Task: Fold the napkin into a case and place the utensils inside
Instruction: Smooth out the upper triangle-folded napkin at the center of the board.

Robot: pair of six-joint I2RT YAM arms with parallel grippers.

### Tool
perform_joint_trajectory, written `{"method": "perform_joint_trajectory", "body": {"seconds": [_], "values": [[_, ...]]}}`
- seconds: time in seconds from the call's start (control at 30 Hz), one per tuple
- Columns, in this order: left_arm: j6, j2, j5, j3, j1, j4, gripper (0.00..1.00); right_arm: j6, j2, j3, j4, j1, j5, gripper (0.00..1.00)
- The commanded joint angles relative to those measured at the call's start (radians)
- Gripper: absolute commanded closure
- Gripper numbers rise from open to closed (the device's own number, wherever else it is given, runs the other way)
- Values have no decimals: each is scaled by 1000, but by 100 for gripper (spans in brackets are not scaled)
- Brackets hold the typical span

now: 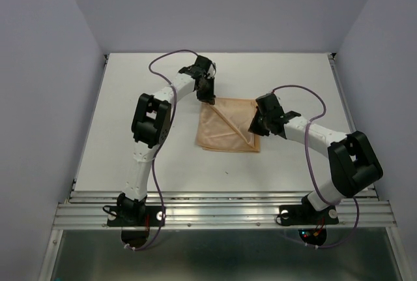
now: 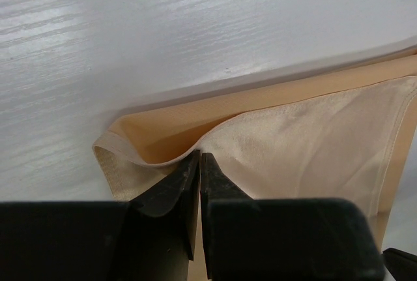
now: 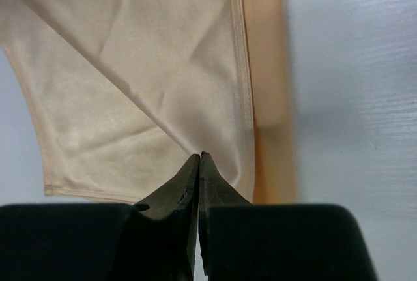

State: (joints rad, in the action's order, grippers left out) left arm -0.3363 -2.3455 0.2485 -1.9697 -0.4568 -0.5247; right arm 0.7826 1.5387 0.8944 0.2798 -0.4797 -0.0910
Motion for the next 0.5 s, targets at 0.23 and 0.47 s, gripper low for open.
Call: {"method": "perform_joint_trajectory", "body": {"seconds": [0.23,0.47], "values": [[22,61,-32,-67,23,-12,84,3,21,37,-1,-8,-6,95],[20,54,-31,-57,43,-6,84,21,8,-64,-7,-8,13,95]]}}
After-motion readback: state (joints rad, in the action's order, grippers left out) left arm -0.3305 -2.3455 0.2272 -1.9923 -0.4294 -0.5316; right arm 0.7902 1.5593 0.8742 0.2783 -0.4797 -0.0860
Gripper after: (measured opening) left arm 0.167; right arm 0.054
